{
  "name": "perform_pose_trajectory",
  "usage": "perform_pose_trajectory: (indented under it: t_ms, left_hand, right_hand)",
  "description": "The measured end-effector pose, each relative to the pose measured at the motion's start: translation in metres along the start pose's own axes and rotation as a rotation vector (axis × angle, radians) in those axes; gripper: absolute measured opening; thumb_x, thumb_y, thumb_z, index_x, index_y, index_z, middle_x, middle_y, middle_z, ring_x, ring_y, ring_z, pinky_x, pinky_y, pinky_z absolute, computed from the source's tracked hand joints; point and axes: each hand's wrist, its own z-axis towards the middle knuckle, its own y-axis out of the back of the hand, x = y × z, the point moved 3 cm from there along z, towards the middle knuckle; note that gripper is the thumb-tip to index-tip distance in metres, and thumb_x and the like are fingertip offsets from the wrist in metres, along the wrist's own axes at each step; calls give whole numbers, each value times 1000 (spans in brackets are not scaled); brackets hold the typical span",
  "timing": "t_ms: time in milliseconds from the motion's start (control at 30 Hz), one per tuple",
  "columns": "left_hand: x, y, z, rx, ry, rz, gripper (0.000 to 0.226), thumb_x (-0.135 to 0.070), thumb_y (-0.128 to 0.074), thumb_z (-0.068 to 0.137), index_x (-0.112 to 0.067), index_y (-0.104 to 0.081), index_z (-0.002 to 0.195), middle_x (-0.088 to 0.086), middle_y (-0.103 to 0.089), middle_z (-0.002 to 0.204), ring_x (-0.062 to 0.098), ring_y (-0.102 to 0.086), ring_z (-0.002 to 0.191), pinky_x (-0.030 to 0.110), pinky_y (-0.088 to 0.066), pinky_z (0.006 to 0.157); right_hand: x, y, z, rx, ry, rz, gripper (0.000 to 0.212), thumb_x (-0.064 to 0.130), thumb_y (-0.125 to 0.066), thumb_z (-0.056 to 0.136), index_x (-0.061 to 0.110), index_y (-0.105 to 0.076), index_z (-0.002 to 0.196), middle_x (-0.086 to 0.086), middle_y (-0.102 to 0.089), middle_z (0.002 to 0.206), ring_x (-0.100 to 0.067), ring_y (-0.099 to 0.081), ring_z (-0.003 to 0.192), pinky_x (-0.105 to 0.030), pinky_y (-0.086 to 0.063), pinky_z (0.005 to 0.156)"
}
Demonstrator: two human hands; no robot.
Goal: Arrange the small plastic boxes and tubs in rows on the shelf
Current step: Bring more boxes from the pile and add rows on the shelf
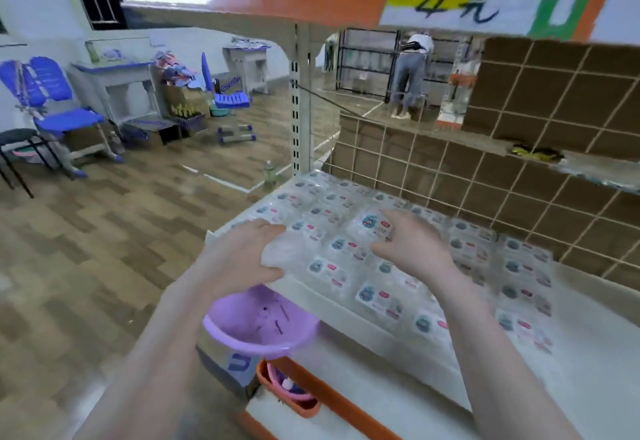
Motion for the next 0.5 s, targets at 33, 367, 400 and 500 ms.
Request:
perform_pose_trajectory:
  t_ms: [33,367,400,500]
  left_hand:
    - [15,4,10,6,-37,17,70,-34,-71,75,-19,-44,138,3,-53,124,20,-48,118,26,-37,95]
    - [99,31,75,62,-222,69,69,-43,-66,78,-25,-41,140,-6,-45,139,14,-41,126,26,-32,105]
    - [104,33,78,51,-209,43,72,-41,-68,78,-25,-40,142,-6,-43,140,14,-39,127,24,-30,105]
    - [110,33,85,42,-202,16,75,-39,-69,77,-26,-37,143,-6,-40,141,13,-37,129,23,-31,102]
  right_hand:
    - [9,-7,13,-4,-14,11,50,30,-61,76,17,-50,123,-6,-61,80,-19,-58,68,-29,-46,54]
    - [69,-32,126,-76,-119,61,18,26,-65,72,17,-62,87,-1,-63,83,-19,-60,70,-27,-45,54]
    - [72,-32,136,-69,-128,79,23,25,-65,73,16,-63,93,-2,-64,86,-19,-62,73,-28,-48,58]
    - [76,-29,162,-51,-130,80,27,25,-65,73,13,-62,97,-4,-65,92,-22,-63,84,-32,-49,67]
